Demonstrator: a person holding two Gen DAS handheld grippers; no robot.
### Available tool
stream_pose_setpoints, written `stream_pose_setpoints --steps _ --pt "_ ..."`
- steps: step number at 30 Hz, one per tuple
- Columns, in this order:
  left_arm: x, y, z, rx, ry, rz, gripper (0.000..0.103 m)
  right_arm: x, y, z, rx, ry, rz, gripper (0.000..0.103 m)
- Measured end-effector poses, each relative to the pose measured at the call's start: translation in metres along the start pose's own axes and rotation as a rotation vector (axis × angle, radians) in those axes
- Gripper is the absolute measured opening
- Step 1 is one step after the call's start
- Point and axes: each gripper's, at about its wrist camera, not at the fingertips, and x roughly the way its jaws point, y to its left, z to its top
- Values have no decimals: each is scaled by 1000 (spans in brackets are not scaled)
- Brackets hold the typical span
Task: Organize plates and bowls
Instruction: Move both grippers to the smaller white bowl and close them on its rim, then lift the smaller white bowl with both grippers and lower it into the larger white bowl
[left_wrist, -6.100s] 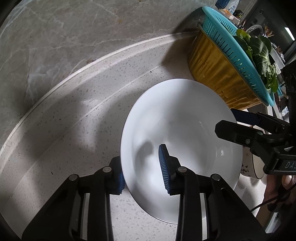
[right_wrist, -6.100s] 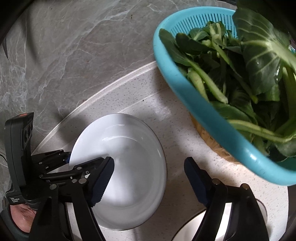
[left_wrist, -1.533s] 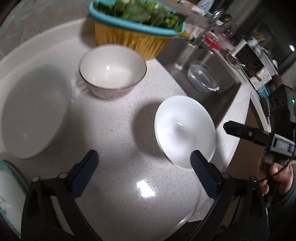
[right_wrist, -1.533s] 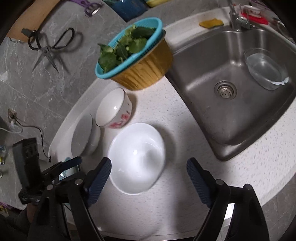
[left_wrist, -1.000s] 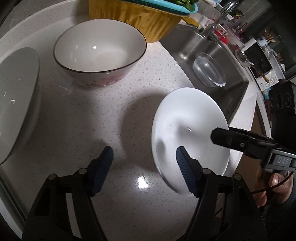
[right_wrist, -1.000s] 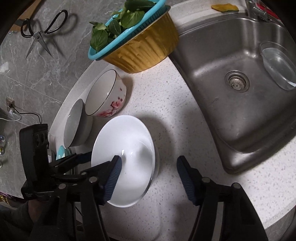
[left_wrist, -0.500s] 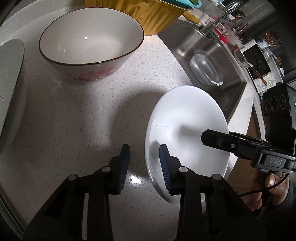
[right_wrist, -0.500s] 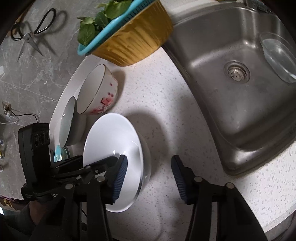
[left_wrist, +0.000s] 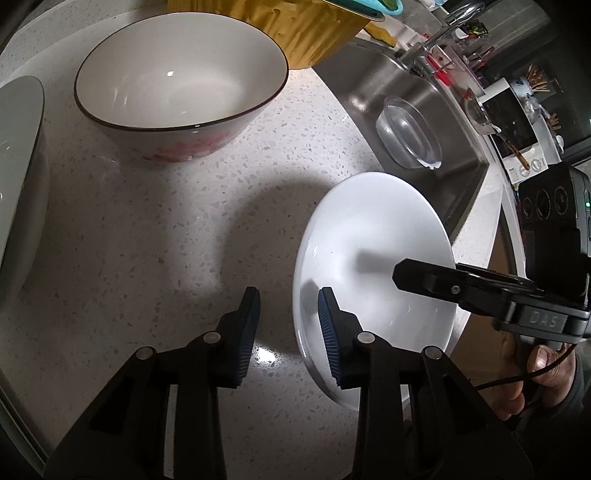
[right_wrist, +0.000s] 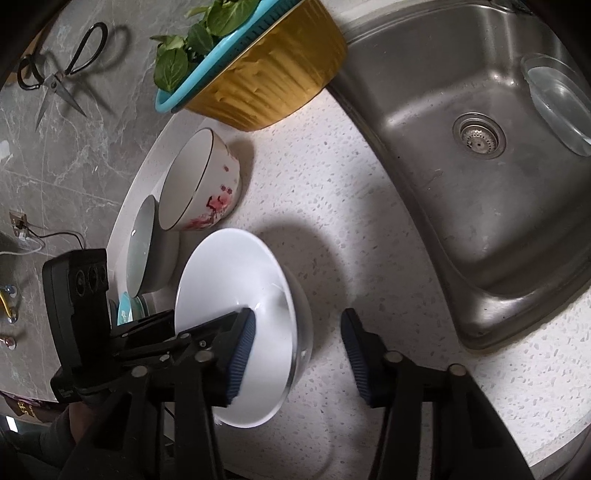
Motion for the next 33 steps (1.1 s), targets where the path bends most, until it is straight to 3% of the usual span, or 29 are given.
stream_pose_setpoints --steps 5,23,33 --pt "0 -2 -2 4 -1 -17 15 0 1 0 3 -5 -14 16" --pt "-14 -2 -1 10 -32 -27 10 -4 7 2 1 -3 -6 15" --pt "-80 18 0 8 -109 5 10 -14 55 13 -62 -28 32 15"
